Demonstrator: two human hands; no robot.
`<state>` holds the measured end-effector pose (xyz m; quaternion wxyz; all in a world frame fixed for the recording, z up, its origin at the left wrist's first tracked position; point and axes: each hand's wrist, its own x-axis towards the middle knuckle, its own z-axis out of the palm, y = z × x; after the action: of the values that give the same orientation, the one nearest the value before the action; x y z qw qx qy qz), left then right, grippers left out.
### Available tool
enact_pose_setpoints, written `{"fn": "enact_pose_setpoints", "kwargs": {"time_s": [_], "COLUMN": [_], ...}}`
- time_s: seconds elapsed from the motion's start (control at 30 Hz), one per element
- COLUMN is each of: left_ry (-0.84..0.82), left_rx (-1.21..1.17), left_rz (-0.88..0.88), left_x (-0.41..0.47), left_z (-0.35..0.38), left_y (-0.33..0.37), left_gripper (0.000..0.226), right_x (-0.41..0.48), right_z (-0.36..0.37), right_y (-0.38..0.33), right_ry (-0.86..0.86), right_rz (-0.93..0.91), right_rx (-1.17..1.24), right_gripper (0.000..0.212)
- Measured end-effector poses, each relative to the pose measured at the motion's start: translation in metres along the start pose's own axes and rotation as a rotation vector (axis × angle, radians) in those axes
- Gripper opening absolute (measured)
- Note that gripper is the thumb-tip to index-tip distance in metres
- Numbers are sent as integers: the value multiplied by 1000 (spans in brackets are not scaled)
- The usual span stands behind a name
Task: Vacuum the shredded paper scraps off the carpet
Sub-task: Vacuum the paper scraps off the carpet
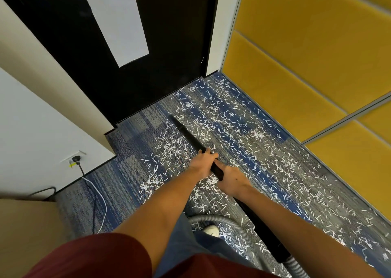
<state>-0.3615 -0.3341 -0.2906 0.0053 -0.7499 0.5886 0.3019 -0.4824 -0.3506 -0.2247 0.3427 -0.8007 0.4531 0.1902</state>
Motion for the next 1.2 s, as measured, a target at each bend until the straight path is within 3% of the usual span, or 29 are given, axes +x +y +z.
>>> {"fn": "enact_pose_setpoints", "kwargs": {"time_s": [0.47, 0.67, 1.2], "left_ry": [33, 56, 143], "left_rx": [-43, -35, 18], "left_rz": [-48, -34, 37], "left_x": [6, 11, 60], "left_z": [-9, -13, -74], "left_y": [-17, -12, -14], "left_gripper": [47, 36, 31], "right_x": [14, 16, 60], "right_z": [-10, -20, -76], "right_y": [-16, -15, -24], "right_ry": [-27, -19, 40], "right_rz": [-28, -28, -58], "right_rx": [1, 10, 15], "right_gripper": [66, 69, 76]}}
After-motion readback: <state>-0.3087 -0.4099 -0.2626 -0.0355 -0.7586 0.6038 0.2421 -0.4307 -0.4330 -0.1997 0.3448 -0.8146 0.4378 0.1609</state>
